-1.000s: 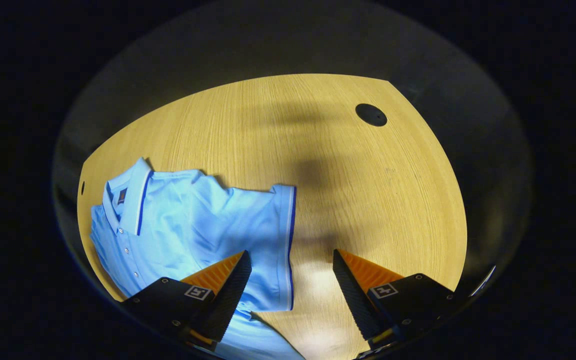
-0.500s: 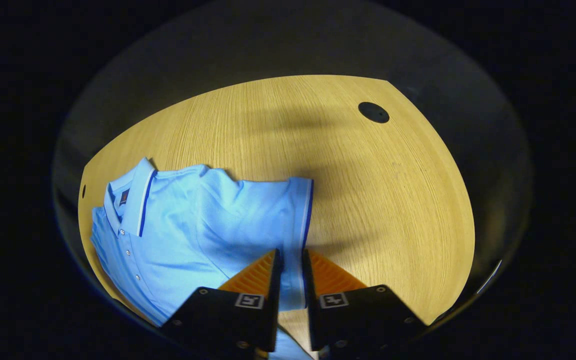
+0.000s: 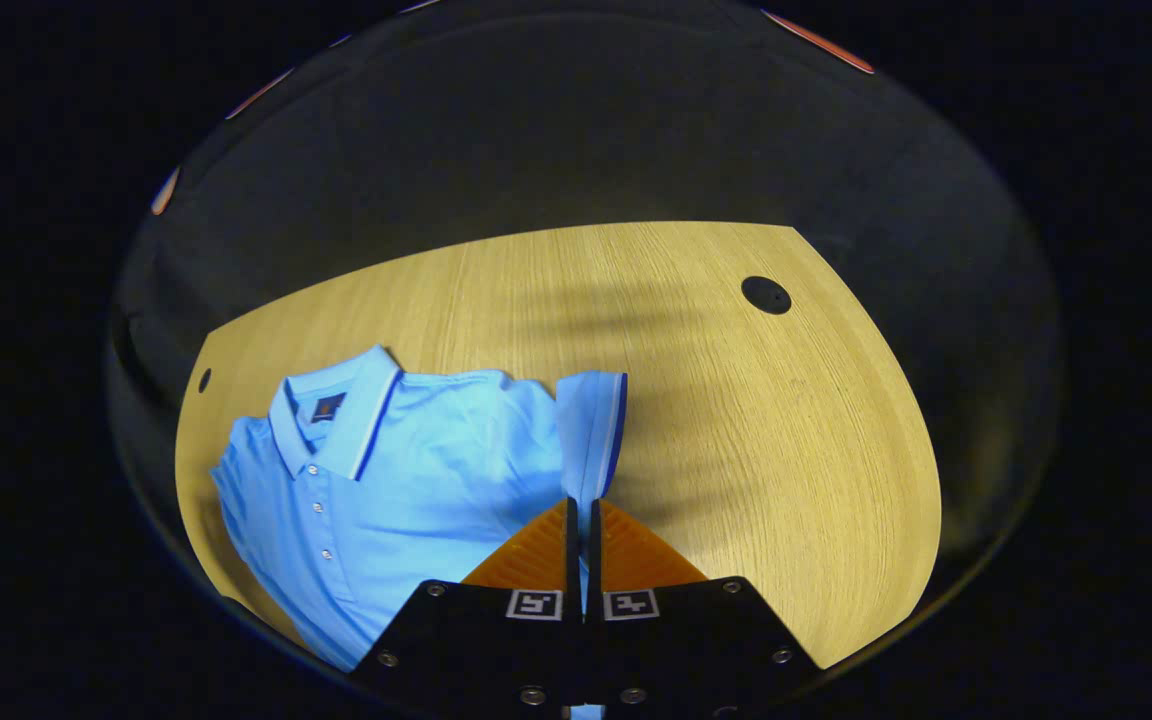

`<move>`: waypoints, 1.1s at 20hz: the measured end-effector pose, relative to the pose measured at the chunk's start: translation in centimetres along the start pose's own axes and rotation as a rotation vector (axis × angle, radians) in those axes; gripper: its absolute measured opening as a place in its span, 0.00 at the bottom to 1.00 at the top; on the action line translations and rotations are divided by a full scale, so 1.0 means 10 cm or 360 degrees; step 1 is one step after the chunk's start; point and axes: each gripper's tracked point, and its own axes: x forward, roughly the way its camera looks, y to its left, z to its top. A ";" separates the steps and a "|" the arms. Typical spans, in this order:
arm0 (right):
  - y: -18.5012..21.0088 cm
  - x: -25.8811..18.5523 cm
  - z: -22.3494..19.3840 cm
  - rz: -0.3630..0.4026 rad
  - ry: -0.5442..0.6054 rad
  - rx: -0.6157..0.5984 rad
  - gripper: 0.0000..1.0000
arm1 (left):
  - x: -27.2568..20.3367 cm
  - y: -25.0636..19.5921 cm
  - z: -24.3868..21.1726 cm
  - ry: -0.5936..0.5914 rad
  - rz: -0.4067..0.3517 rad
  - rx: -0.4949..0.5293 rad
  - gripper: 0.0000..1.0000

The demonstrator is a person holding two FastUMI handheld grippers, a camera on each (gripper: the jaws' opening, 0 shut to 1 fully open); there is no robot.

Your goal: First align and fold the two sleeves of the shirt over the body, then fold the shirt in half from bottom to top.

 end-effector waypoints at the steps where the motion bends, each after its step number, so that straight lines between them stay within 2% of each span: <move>1: 0.09 -0.10 0.02 0.0038 -0.0030 0.0000 0.01 | 0.00 0.00 0.02 -0.0008 -0.0011 0.0006 1.00; 7: 0.74 -0.46 0.05 0.0272 -0.0170 -0.0077 0.01 | -0.07 0.04 0.07 -0.0048 -0.0062 0.0043 1.00; 12: 1.49 -0.57 -0.22 0.0609 -0.0113 -0.0159 0.03 | -0.12 0.16 0.04 -0.0049 -0.0069 0.0044 0.99; 14: 1.64 -0.64 -0.32 0.0650 -0.0088 -0.0190 0.13 | -0.13 0.22 0.02 -0.0047 -0.0064 0.0043 1.00; 15: 1.66 -0.64 -0.31 0.0655 -0.0087 -0.0209 0.30 | -0.14 0.23 0.02 -0.0046 -0.0060 0.0043 1.00; 16: 1.69 -0.68 -0.30 0.0654 -0.0094 -0.0217 0.36 | -0.14 0.26 0.01 -0.0044 -0.0057 0.0037 0.99; 17: 1.72 -0.72 -0.29 0.0660 -0.0105 -0.0205 0.55 | -0.13 0.25 0.00 -0.0041 -0.0058 0.0027 0.99; 18: 1.75 -0.76 -0.26 0.0673 -0.0114 -0.0172 0.54 | -0.13 0.24 -0.01 -0.0035 -0.0061 0.0014 0.99; 19: 1.74 -0.79 -0.21 0.0662 -0.0136 -0.0142 0.67 | -0.14 0.23 -0.03 -0.0027 -0.0064 -0.0001 1.00; 21: 1.64 -0.82 -0.12 0.0608 -0.0199 -0.0132 0.98 | -0.12 0.18 -0.06 -0.0006 -0.0077 -0.0021 0.99; 22: 1.59 -0.87 -0.10 0.0587 -0.0229 -0.0130 0.99 | -0.11 0.15 -0.07 0.0001 -0.0087 -0.0027 0.99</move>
